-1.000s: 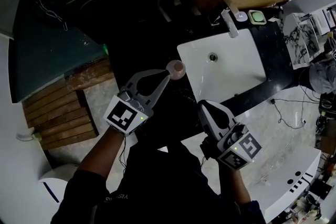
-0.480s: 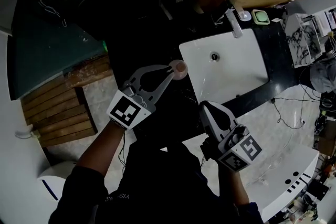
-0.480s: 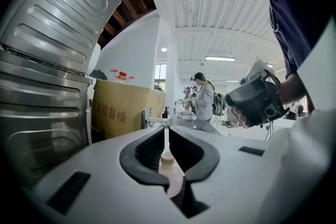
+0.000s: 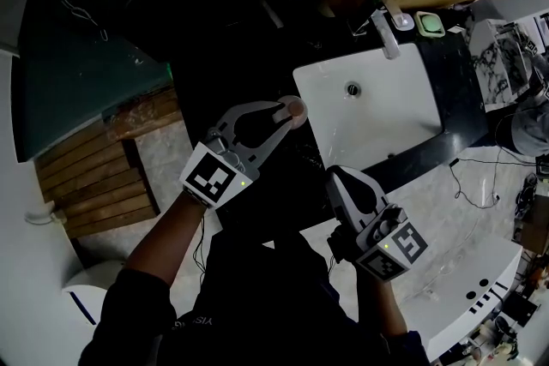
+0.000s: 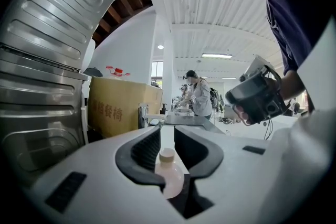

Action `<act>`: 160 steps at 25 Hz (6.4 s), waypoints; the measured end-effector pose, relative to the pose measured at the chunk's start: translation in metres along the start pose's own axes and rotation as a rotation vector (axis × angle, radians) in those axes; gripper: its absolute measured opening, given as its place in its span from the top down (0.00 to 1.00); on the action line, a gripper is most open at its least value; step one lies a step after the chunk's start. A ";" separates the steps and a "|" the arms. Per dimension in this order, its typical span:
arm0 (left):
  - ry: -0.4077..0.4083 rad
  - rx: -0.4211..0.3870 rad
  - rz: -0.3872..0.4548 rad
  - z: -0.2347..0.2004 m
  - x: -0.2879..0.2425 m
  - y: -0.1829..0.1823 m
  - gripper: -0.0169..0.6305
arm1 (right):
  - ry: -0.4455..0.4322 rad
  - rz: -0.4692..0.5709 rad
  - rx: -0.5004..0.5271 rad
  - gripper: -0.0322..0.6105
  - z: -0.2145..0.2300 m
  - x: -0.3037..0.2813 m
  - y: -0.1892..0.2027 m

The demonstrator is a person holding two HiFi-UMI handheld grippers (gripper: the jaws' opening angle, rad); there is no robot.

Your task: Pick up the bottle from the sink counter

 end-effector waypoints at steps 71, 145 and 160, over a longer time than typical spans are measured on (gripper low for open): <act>0.059 -0.030 -0.103 0.007 -0.055 0.068 0.75 | 0.033 -0.078 -0.072 0.91 0.065 -0.009 0.020; 0.008 -0.110 -0.060 -0.003 0.003 -0.046 0.75 | -0.083 0.056 0.066 0.91 -0.009 -0.002 -0.043; 0.014 -0.159 -0.018 0.007 0.025 -0.088 0.75 | -0.125 0.097 0.108 0.91 -0.037 0.002 -0.057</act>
Point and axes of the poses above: the fingertips, and each gripper's own axes: x backward along the fingers, z to its right, y out of its underside, the point moved 7 cm from there along x, backward along the fingers, and after that the axes turned 7 degrees about -x, right-handed, at the moved point
